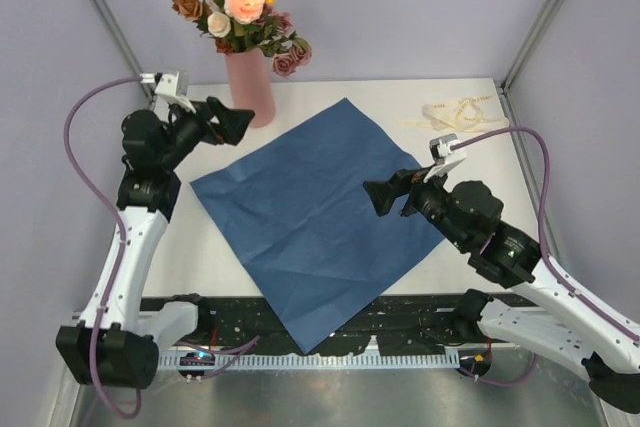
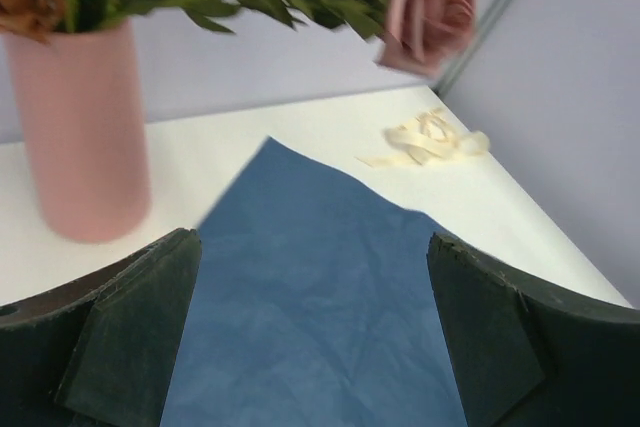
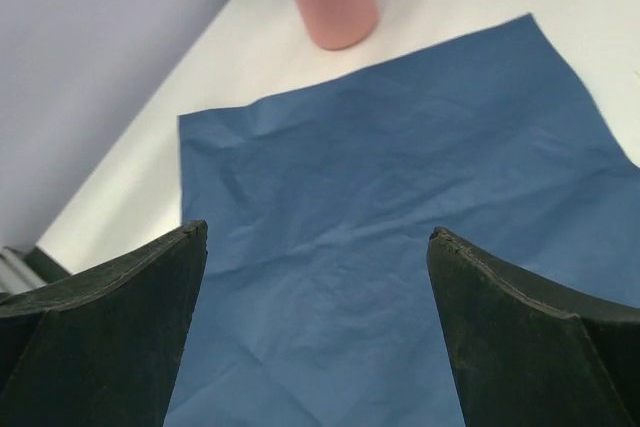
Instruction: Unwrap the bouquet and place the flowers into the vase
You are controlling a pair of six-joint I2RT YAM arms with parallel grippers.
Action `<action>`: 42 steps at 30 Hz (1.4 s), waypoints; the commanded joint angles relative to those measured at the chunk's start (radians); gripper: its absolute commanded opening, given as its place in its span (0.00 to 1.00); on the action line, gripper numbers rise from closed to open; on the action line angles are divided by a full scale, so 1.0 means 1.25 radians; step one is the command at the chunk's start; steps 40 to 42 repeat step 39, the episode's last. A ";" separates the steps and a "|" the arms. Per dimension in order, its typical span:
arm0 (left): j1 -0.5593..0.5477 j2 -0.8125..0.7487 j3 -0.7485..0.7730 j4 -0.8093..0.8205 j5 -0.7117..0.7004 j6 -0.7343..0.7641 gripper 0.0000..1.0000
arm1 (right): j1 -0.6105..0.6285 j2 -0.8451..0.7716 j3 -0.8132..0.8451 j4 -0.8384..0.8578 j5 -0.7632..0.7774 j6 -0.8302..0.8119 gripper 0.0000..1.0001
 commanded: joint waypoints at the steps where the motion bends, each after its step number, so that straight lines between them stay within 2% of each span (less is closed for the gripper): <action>1: 0.000 -0.133 -0.093 -0.046 0.157 -0.077 1.00 | -0.003 -0.034 0.014 -0.056 0.140 -0.023 0.95; 5: 0.000 -0.272 -0.171 -0.082 0.202 -0.065 1.00 | -0.003 -0.066 0.050 -0.104 0.169 -0.007 0.95; 12: -0.002 -0.510 -0.348 -0.072 0.190 -0.061 1.00 | -0.002 -0.133 0.043 -0.131 0.150 -0.032 0.95; 16: -0.007 -0.608 -0.453 -0.025 0.185 -0.057 1.00 | -0.003 -0.155 0.032 -0.137 0.143 -0.020 0.95; 18: -0.007 -0.645 -0.489 0.037 0.178 -0.084 1.00 | -0.003 -0.157 0.026 -0.126 0.143 -0.031 0.95; 24: -0.019 -0.671 -0.476 -0.003 0.173 -0.068 1.00 | -0.003 -0.161 0.032 -0.126 0.181 -0.036 0.95; 42: -0.019 -0.682 -0.475 -0.018 0.162 -0.052 1.00 | -0.003 -0.182 0.044 -0.135 0.180 -0.040 0.95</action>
